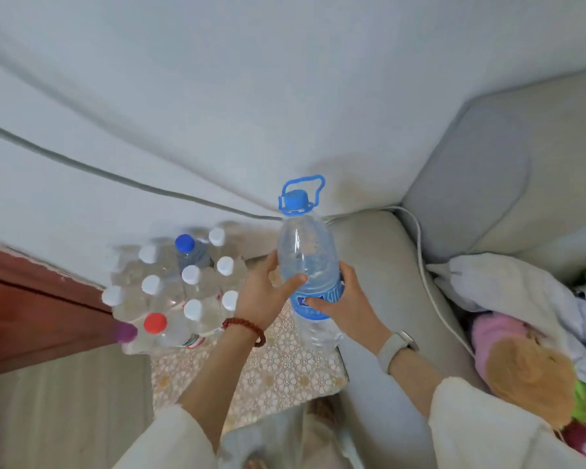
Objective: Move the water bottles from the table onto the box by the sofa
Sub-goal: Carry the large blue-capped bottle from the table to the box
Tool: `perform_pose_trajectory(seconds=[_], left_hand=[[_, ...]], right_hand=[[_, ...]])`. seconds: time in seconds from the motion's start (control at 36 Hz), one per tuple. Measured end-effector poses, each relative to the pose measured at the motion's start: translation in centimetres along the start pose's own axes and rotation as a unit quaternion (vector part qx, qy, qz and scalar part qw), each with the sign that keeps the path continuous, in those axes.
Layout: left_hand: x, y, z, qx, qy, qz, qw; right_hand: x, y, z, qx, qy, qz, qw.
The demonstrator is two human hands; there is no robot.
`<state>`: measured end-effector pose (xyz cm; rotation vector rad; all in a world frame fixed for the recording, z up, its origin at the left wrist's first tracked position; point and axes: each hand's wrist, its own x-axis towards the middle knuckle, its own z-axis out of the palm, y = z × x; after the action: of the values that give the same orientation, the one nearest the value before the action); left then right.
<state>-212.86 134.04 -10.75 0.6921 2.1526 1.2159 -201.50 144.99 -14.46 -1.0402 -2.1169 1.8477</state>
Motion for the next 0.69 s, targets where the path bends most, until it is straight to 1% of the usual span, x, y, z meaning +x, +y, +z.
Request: perform_pose_trajectory(seconds=[0.11, 0.19, 0.31, 0.39, 0.58, 0.69], left_hand=[[3.2, -2.0, 0.5, 0.084, 0.020, -0.012, 0.996], [4.5, -3.4, 0.6, 0.164, 0.038, -0.013, 0.986], [5.1, -4.7, 0.5, 0.299, 0.079, -0.013, 0.951], [5.2, -5.5, 0.5, 0.361, 0.089, -0.021, 0.928], [5.2, -6.3, 0.2, 0.408, 0.104, -0.025, 0.907], [4.8, -6.2, -0.2, 0.390, 0.094, -0.027, 0.916]], right_hand=[[4.1, 2.4, 0.8, 0.021, -0.004, -0.015, 1.000], [6.2, 3.8, 1.7, 0.033, -0.010, -0.020, 0.999], [8.2, 4.9, 2.8, 0.020, -0.031, -0.022, 0.999], [9.2, 5.4, 3.6, 0.006, -0.039, -0.021, 0.999], [9.4, 5.8, 4.9, -0.014, -0.050, -0.040, 0.998], [8.8, 4.7, 4.6, -0.017, -0.080, -0.057, 0.995]])
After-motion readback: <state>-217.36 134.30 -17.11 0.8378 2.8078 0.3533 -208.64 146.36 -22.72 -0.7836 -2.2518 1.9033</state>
